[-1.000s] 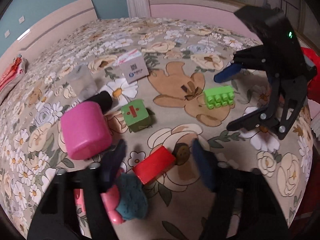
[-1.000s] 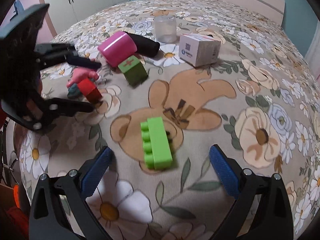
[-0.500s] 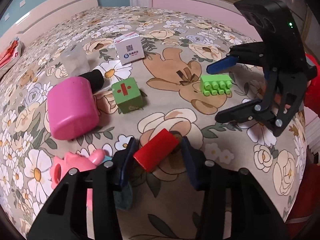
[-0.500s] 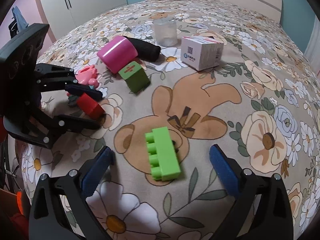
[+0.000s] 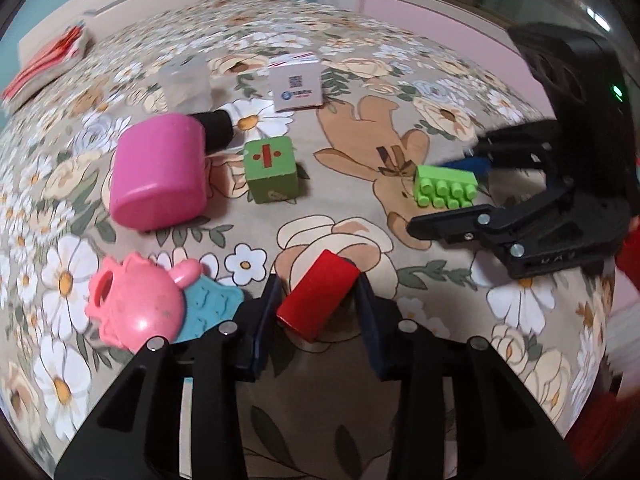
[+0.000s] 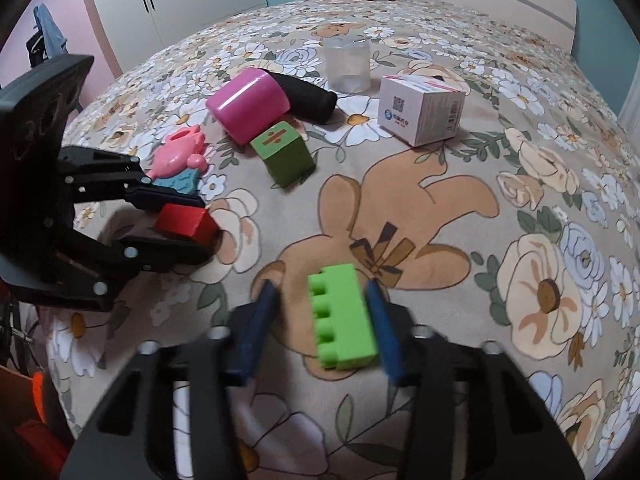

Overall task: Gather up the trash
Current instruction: 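Grasp the red block with the left tool while the right tool grasps the green brick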

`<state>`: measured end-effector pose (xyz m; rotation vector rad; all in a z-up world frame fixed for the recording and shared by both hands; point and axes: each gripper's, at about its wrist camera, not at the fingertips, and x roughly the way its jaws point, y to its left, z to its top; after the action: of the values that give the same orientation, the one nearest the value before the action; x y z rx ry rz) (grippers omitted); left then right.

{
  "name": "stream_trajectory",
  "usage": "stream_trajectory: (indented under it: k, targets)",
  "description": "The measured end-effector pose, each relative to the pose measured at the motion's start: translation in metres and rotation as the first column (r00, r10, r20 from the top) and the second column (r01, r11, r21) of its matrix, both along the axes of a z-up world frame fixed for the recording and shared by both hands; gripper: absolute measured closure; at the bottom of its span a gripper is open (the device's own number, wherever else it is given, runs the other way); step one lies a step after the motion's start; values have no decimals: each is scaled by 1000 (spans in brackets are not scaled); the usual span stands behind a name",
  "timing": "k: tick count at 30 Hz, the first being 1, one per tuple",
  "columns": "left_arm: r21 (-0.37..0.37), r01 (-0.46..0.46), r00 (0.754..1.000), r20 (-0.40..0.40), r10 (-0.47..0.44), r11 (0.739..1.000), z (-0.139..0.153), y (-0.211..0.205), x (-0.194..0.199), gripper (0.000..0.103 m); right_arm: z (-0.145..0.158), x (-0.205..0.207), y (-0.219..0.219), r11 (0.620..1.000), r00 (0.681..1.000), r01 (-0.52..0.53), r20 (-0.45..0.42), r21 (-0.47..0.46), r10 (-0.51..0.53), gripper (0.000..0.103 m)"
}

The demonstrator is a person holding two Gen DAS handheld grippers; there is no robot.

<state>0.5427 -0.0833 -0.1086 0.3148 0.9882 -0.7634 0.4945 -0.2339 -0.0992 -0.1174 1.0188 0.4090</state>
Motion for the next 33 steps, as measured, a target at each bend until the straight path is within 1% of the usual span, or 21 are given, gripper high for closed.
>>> stream_trajectory:
  k: [1,2,7,11,14,20,24,26,27,33]
  targets:
    - [-1,-21,1000,-1,21,1000,1,0,-1,65,1,-1,0,1000,1000,5,0,-4,-5,74]
    - [-2,-40,999,-1,40,999,1,0,-2,65,1,-3,0,1000,1000,11,-1,-8,-11,80]
    - [3,-107,994,-1,107,994,6,1,-11,65,10,-14,-2,999,999,39,7,-4,-39,80]
    - [19,-151,989,0,151,988,13,1,-19,65,24,-31,-3,999,999,48,26,-2,-48,80]
    - [18,-174,984,42,174,984,25,2,-31,65,38,-42,-2,999,998,49,42,-5,-49,80]
    - [0,-203,975,95,202,979,61,3,-61,65,69,-73,1,998,995,52,90,-18,-50,80]
    - [-20,-217,966,137,218,976,93,4,-87,65,94,-98,6,998,990,50,131,-24,-47,80]
    - [-23,-223,962,154,224,975,104,5,-98,65,107,-111,8,999,988,49,150,-24,-44,80]
    - [-24,-229,958,171,229,973,114,6,-108,65,112,-117,9,999,986,47,159,-23,-43,80]
    - [-21,-263,939,225,261,965,149,15,-152,65,147,-160,20,999,977,40,211,-16,-36,80]
